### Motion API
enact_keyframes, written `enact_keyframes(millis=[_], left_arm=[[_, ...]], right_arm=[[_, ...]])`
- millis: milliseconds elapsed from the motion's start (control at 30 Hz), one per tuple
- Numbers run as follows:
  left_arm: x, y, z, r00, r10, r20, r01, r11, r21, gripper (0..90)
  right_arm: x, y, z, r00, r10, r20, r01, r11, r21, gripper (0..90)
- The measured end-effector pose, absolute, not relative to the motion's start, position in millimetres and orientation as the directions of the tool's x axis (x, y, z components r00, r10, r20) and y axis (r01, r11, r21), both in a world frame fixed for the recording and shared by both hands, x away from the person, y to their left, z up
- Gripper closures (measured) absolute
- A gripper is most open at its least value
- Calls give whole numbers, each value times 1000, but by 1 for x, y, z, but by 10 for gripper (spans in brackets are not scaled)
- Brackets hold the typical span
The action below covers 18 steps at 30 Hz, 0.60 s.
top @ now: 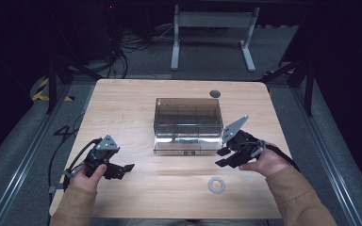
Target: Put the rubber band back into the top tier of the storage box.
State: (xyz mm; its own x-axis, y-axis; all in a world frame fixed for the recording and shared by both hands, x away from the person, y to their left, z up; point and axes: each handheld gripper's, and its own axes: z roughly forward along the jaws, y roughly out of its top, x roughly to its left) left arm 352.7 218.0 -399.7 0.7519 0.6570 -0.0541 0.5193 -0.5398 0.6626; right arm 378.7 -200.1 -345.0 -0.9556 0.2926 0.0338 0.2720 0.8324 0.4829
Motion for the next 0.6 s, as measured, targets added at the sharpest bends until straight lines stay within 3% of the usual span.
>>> enact_keyframes(millis=[600], left_arm=[[353,216,-402,755,654,-54,522,-549,653,155]], right_arm=[[383,-198,-381,-950,305,65,302,851,430,599]])
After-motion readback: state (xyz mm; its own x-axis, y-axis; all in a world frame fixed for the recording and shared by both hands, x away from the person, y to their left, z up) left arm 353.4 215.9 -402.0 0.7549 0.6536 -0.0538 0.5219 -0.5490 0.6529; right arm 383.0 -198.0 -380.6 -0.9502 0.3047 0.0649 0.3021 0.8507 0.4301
